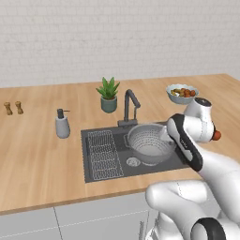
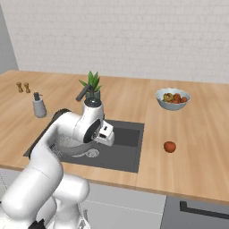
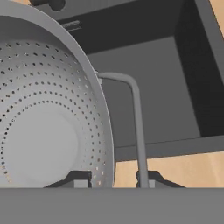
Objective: Put the colander in the sink, put the orange in the colander, and turn on the sink faucet and pour water over the colander.
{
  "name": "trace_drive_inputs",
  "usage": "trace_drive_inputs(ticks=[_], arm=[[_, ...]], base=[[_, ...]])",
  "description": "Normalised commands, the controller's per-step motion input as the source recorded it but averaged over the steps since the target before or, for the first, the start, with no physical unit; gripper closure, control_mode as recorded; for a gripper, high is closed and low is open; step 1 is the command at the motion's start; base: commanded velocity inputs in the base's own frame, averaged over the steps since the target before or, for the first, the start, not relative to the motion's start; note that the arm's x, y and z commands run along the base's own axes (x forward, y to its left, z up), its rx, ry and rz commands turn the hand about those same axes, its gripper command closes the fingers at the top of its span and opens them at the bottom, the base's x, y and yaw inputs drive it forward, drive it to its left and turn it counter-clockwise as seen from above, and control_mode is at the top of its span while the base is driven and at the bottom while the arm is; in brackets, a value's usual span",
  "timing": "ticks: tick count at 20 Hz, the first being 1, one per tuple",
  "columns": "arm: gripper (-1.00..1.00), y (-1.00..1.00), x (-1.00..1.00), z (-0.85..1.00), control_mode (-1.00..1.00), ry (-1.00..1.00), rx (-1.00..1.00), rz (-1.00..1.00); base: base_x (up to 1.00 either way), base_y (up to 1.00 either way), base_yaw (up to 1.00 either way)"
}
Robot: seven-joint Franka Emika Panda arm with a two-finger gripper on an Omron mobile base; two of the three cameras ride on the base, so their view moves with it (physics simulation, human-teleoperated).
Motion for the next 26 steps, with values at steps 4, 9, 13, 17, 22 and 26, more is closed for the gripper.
trace_drive_inputs(ticks=[4, 9, 13, 17, 22, 26], arm=[[1.00, -0.14, 0.27, -0.17, -1.00, 0.00, 0.00, 0.00], [1.00, -0.02, 0.43, -0.26, -1.00, 0.00, 0.00, 0.00], [1.00, 0.00, 0.42, -0.47, -1.00, 0.00, 0.00, 0.00], [1.00, -0.01, 0.35, -0.39, -1.00, 0.05, 0.00, 0.01], [1.00, -0.05, 0.40, -0.27, -1.00, 0.04, 0.00, 0.02], [1.00, -0.04, 0.37, -0.29, -1.00, 0.02, 0.00, 0.01]], base=[[0.00, 0.00, 0.00], [0.00, 0.00, 0.00], [0.00, 0.00, 0.00], [0.00, 0.00, 0.00], [0.00, 0.00, 0.00], [0.00, 0.00, 0.00]])
